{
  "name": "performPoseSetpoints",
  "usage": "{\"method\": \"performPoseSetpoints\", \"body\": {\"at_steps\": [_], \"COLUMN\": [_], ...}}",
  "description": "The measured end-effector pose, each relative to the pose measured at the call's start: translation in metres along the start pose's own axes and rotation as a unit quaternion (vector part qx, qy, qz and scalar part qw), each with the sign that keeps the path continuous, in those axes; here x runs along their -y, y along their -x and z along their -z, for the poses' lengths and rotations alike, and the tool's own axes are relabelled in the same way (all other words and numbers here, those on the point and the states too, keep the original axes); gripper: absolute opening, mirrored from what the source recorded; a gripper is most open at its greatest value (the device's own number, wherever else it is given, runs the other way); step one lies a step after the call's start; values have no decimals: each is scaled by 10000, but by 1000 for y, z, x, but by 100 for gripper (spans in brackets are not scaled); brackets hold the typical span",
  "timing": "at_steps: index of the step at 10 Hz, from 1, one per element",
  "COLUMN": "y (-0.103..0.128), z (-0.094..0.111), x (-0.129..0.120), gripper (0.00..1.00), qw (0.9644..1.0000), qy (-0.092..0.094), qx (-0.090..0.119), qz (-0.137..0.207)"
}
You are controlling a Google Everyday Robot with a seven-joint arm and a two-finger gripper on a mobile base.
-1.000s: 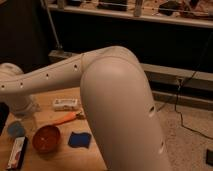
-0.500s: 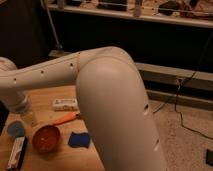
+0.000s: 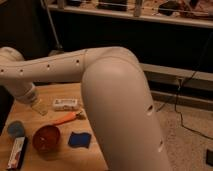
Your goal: Place the eraser on the white sponge
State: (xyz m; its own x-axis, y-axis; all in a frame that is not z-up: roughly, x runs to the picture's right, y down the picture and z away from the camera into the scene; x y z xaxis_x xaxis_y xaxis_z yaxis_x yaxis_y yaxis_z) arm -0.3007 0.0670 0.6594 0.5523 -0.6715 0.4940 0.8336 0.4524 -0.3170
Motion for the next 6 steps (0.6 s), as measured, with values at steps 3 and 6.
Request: {"method": "performPoseSetpoints", "body": {"at_steps": [3,6], "y": [-39,-35], "z": [-13,-16], "x": [-18,-20], "gripper": [65,65], "qw": [9998,9986], "qy": [136,135], "qx": [61,189], "qz": [162,465]}}
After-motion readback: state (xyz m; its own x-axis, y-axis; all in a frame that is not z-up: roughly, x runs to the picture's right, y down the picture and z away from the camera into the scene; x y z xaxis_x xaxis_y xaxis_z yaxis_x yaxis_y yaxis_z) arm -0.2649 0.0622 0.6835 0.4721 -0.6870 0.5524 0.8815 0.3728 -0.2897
